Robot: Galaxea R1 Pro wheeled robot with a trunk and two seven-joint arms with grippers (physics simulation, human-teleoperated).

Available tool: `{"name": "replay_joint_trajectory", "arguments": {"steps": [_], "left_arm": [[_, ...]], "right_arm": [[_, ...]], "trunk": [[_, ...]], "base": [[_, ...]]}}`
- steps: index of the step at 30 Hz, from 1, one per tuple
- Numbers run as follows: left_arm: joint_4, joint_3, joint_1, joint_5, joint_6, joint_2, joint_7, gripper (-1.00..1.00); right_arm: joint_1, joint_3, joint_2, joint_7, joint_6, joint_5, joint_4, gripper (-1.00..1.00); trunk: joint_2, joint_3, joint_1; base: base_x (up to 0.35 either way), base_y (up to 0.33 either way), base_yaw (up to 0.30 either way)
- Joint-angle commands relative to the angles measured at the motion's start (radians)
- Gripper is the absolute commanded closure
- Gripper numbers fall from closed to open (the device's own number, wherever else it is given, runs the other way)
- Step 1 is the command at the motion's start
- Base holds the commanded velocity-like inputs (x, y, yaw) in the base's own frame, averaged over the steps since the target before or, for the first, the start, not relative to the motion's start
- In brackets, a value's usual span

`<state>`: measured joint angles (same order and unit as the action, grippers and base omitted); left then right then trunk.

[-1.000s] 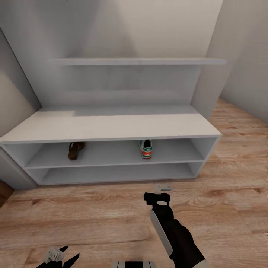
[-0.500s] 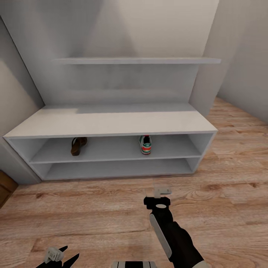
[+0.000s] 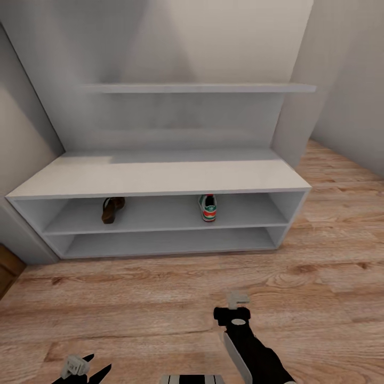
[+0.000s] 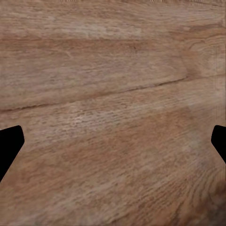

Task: Pick up the two gym shoes and the two sandals from the corridor floor and place them onto the hallstand (shoe rack) in the corridor, making sure they are on the rack and not on the floor. Arrange them so the two gym shoes are next to each other and the two sandals are next to each other.

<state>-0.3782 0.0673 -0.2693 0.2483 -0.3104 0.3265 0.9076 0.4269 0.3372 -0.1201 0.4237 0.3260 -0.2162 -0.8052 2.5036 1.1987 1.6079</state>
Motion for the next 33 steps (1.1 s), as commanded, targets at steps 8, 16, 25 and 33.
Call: {"name": "replay_joint_trajectory", "arguments": {"steps": [8,16,25,33], "left_arm": [[0.002,0.002,-0.001,0.002,-0.002,-0.001,0.001,-1.0],[0.002,0.002,-0.001,0.001,-0.001,-0.005,-0.028,-1.0],[0.005,0.002,-0.001,-0.001,-0.002,-0.009,-0.189,-1.0],[0.011,0.002,-0.001,0.002,-0.002,-0.014,-0.264,-1.0]], "right_arm": [[0.001,0.004,0.059,-0.158,-0.151,-0.004,0.148,-1.0],[0.001,0.004,0.127,-0.255,-0.3,-0.003,0.265,-1.0],[-0.014,0.0,0.221,-0.297,-0.376,-0.011,0.341,-1.0],[-0.022,-0.001,0.248,-0.32,-0.501,-0.013,0.436,-1.0]], "trunk": [[-0.002,-0.03,-0.004],[-0.003,-0.061,-0.007],[-0.06,-0.1,-0.039],[-0.116,-0.136,-0.069]], "base": [[0.0,0.0,0.0],[0.0,0.0,0.0],[0.0,0.0,-0.138],[0.0,0.0,-0.205]]}}
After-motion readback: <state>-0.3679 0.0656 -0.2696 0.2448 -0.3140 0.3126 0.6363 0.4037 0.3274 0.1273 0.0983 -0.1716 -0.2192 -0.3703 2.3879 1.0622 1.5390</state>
